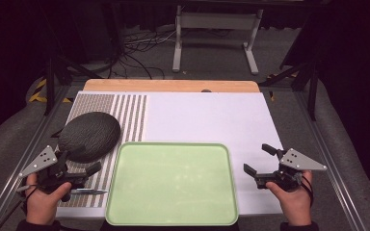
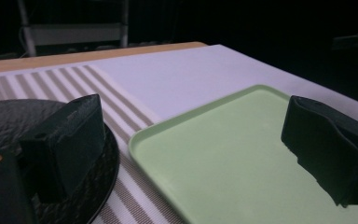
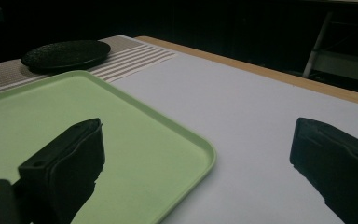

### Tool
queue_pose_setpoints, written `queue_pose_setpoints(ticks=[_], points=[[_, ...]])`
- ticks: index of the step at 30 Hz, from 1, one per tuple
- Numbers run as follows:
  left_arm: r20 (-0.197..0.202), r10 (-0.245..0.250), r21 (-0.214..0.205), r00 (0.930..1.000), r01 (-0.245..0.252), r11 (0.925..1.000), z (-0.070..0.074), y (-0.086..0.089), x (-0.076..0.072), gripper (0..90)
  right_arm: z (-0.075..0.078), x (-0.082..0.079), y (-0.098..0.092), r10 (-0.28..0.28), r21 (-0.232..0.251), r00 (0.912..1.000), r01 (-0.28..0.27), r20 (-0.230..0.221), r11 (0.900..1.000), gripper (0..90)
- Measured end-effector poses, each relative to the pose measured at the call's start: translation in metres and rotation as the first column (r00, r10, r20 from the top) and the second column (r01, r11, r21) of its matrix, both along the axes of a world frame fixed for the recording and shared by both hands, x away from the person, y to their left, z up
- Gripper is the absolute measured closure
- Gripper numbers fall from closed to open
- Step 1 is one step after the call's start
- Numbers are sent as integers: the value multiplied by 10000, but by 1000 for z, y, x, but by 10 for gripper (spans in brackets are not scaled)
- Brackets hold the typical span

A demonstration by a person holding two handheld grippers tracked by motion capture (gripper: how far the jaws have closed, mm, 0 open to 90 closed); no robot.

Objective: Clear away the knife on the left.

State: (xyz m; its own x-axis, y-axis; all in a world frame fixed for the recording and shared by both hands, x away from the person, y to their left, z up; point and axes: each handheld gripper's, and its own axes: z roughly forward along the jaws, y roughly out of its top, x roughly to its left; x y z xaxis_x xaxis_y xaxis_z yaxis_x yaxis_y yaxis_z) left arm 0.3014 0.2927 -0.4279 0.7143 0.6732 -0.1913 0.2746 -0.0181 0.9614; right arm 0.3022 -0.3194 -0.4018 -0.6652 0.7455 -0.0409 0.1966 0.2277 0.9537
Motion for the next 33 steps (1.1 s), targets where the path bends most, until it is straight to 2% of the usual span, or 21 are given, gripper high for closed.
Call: queue_pose_setpoints(ticks=[9,12,17,19,20,21,23,26,29,31,32,33], points=[[46,-23,355,10000,21,9994,1,1,-1,64,0,-1,1,32,-31,10000,-32,0,10000,40],[30,34,817,10000,-36,9967,5,2,-2,71,0,-1,1,41,-16,10000,-41,15,10000,40],[-84,-108,1077,9999,117,9941,8,4,-2,79,-1,0,1,29,43,10000,-28,-32,10000,40],[-230,-188,1486,9996,221,9886,10,5,-1,87,-2,1,1,45,79,9999,-44,-111,10000,39],[-375,-246,1838,9990,310,9825,11,6,0,87,-2,1,1,55,93,9999,-54,-114,9999,39],[-375,-246,1838,9990,310,9825,11,6,0,87,-2,1,1,55,93,9999,-54,-114,9999,39],[-570,-308,2326,9979,433,9716,14,8,1,85,-2,2,1,105,92,9999,-104,-114,9999,38],[-821,-444,2750,9956,654,9592,19,12,2,86,-3,3,2,145,111,9998,-144,-143,9998,38],[-999,-471,3323,9939,780,9399,23,14,2,86,-5,3,2,172,85,9997,-171,-197,9998,38],[-1158,-514,3535,9919,895,9311,26,15,2,87,-5,3,2,210,90,9995,-207,-256,9997,38],[-1216,-523,3737,9912,945,9227,28,16,3,88,-5,3,2,237,96,9994,-235,-255,9997,37],[-1216,-523,3737,9912,945,9227,28,16,3,89,-5,4,2,256,70,9994,-255,-250,9997,37]])
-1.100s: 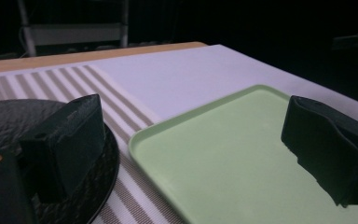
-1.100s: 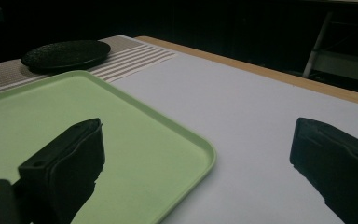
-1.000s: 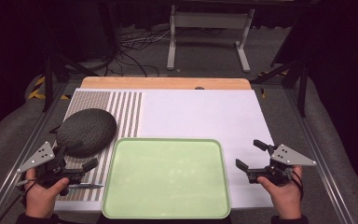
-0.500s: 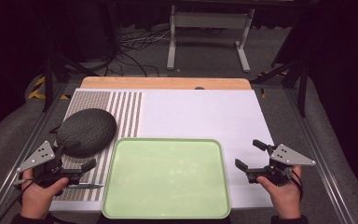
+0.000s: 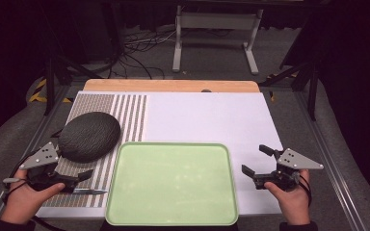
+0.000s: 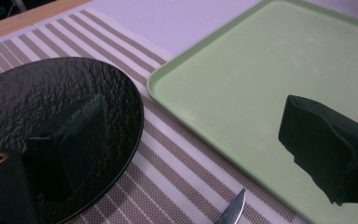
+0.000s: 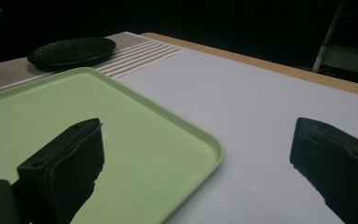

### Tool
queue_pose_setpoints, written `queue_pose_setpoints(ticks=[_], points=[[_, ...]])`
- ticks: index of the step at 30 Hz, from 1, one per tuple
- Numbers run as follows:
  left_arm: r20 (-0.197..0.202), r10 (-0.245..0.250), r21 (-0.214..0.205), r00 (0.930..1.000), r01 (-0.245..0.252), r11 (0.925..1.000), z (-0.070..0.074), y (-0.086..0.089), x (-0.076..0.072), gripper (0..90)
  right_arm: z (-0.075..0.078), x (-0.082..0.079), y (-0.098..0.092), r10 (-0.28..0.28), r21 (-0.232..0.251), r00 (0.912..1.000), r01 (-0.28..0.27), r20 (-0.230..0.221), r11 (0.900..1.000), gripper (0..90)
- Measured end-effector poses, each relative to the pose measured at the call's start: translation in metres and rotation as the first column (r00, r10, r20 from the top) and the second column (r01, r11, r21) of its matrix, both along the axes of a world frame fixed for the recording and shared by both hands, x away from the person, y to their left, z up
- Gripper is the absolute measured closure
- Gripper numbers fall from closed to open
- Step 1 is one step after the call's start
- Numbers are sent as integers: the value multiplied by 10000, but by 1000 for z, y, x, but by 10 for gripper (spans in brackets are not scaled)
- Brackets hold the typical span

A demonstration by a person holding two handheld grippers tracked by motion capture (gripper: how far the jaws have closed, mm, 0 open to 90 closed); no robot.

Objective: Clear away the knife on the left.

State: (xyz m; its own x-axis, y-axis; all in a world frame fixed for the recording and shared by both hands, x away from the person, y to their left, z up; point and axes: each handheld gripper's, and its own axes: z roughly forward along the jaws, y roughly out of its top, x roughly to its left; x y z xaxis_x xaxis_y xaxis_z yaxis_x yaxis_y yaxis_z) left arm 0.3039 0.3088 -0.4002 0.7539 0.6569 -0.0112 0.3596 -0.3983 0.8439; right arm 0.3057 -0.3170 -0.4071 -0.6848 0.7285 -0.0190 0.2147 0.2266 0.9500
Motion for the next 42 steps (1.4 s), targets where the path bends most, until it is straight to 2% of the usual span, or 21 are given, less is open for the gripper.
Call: queue_pose_setpoints(ticks=[3,7,11,15,21,22,23,27,28,29,30,34,37,39,40,42], points=[[-207,-71,703,9998,85,9975,5,4,1,90,-1,1,1,66,-50,10000,-66,-32,10000,37],[-365,-78,1474,9993,131,9890,9,5,1,92,-2,2,1,90,-122,9999,-91,-96,9999,37],[-561,-167,1967,9983,274,9801,12,6,1,96,-2,2,1,113,-140,9999,-114,-99,9998,37],[-792,-332,2473,9963,519,9675,12,4,2,99,-3,3,2,166,-128,9998,-168,-129,9998,37],[-1216,-633,3358,9906,1011,9365,14,3,4,113,-4,3,2,205,-161,9997,-207,-141,9997,36],[-1216,-633,3358,9906,1011,9365,14,3,4,114,-4,3,2,205,-161,9997,-207,-141,9997,36],[-1301,-710,3471,9890,1125,9311,15,3,5,117,-4,3,2,226,-167,9996,-228,-149,9996,36],[-1533,-878,3739,9843,1401,9168,17,3,5,123,-4,3,2,242,-176,9996,-245,-155,9995,35],[-1533,-878,3739,9843,1401,9168,17,3,5,125,-4,3,2,252,-168,9996,-255,-146,9995,35],[-1712,-957,3905,9806,1567,9072,17,4,6,127,-4,3,2,276,-170,9995,-278,-141,9995,35],[-1712,-957,3905,9806,1567,9072,17,4,6,130,-4,3,2,276,-170,9995,-278,-141,9995,35],[-1976,-1087,4105,9742,1830,8933,16,5,8,130,-4,4,2,302,-169,9994,-305,-170,9994,34],[-2129,-1183,4320,9699,2021,8790,16,6,9,131,-4,4,3,327,-172,9993,-330,-182,9993,34],[-2301,-1289,4483,9646,2226,8657,16,5,10,130,-4,4,3,348,-182,9992,-351,-194,9992,34],[-2301,-1289,4483,9646,2226,8657,16,5,10,130,-4,4,3,348,-182,9992,-351,-194,9992,34],[-2459,-1402,4661,9591,2438,8505,15,5,9,131,-5,4,3,360,-202,9991,-364,-204,9991,33]])
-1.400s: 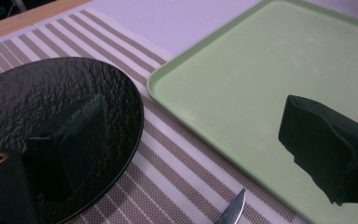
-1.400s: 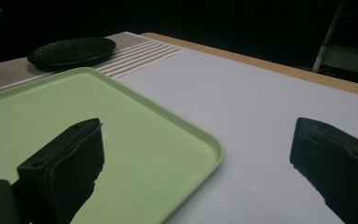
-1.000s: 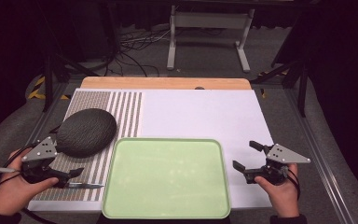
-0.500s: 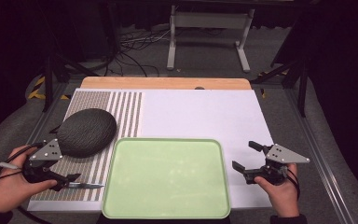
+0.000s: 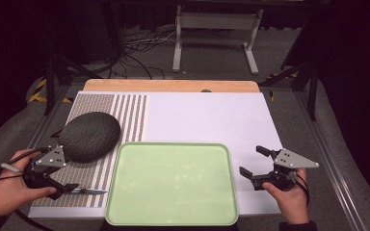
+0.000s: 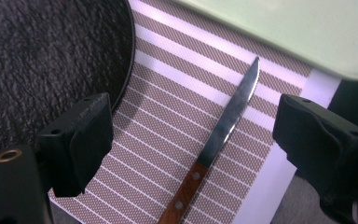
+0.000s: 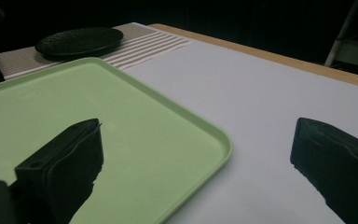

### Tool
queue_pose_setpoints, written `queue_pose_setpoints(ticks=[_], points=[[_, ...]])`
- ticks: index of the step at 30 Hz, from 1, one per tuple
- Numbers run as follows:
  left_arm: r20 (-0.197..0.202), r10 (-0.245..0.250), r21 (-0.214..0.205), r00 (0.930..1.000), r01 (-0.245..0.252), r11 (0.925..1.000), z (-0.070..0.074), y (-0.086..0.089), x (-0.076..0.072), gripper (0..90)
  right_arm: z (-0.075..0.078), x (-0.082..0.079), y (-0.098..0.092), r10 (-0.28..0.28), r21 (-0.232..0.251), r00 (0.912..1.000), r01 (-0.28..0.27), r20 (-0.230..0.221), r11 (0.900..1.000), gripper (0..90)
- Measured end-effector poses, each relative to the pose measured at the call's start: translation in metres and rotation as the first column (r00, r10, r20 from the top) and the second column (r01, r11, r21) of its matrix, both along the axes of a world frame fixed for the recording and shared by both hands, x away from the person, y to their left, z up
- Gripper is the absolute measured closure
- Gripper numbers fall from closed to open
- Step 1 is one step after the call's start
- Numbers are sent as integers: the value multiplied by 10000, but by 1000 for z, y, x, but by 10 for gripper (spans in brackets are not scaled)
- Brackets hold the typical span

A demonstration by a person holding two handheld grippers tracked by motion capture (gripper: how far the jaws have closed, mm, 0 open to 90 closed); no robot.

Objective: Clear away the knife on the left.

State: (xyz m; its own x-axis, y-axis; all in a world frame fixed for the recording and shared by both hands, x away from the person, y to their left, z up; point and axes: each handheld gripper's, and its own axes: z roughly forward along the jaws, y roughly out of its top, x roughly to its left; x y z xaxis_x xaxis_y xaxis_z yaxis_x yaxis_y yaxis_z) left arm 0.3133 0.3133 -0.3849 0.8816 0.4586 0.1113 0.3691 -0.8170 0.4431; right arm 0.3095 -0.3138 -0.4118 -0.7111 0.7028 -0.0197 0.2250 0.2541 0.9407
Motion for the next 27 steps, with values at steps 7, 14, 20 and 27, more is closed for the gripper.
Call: queue_pose_setpoints(ticks=[7,14,20,27], points=[[-140,-362,524,9992,369,9979,-1,-1,1,134,0,0,0,36,-63,10000,-36,-19,10000,31],[-442,-728,973,9964,768,9923,-6,1,2,153,-1,0,1,102,-66,9999,-102,-39,9999,31],[-775,-1148,1267,9904,1240,9842,-15,1,5,194,-1,1,2,149,-93,9999,-149,-45,9998,30],[-1153,-1834,1582,9763,2003,9669,-23,-2,7,262,-2,1,3,219,-159,9997,-220,-70,9996,30]])
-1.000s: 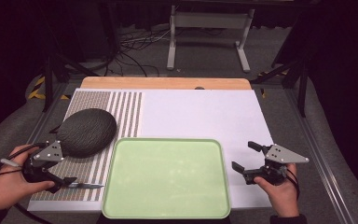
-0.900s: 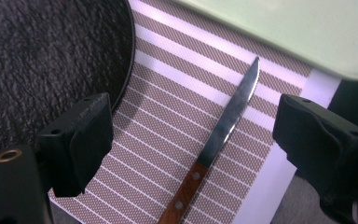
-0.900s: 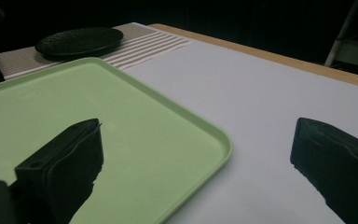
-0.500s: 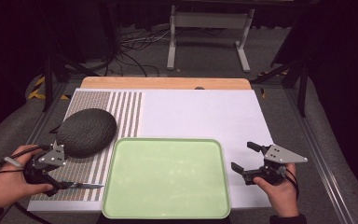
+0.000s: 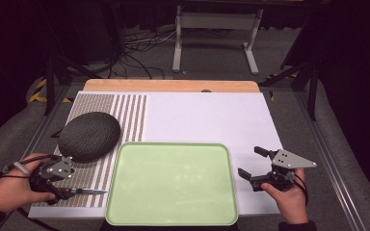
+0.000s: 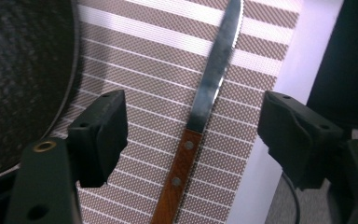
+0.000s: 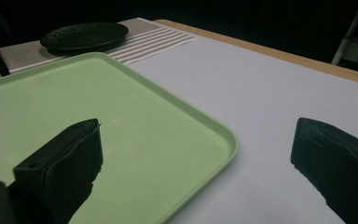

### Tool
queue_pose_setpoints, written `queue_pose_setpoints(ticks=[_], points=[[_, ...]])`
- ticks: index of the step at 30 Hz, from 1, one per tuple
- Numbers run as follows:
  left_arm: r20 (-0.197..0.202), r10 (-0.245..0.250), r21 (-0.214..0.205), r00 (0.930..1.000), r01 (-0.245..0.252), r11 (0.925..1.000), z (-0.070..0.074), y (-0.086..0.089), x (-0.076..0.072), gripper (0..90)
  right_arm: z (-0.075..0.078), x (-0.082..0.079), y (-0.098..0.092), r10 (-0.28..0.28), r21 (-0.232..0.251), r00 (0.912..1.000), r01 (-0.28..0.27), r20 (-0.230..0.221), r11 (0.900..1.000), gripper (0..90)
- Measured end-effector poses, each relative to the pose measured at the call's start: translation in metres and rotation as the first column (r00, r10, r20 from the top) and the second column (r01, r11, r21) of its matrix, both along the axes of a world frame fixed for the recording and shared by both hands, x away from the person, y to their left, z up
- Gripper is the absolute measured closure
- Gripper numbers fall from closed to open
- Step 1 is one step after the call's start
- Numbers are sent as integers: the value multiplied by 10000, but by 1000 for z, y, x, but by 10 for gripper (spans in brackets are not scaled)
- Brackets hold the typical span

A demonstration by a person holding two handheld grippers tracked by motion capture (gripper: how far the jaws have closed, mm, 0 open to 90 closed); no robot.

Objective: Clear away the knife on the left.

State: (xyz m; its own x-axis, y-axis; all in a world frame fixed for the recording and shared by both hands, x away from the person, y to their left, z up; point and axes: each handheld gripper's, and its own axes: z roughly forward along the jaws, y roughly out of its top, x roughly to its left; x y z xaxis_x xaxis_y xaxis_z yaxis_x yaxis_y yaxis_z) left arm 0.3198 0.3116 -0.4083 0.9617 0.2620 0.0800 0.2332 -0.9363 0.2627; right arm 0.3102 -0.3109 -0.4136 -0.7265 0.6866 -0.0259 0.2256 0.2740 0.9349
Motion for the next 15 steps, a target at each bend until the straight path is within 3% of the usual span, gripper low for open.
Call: queue_pose_setpoints(ticks=[7,12,15], points=[[-624,-629,649,9961,670,9956,-9,-1,4,364,0,0,1,53,-40,10000,-53,-14,10000,29],[-924,-880,1539,9918,1016,9829,-16,-1,7,453,0,0,1,95,-49,10000,-96,-18,9999,29],[-961,-917,1738,9911,1075,9789,-19,-1,9,482,0,0,1,98,-76,9999,-98,-22,9999,29]])
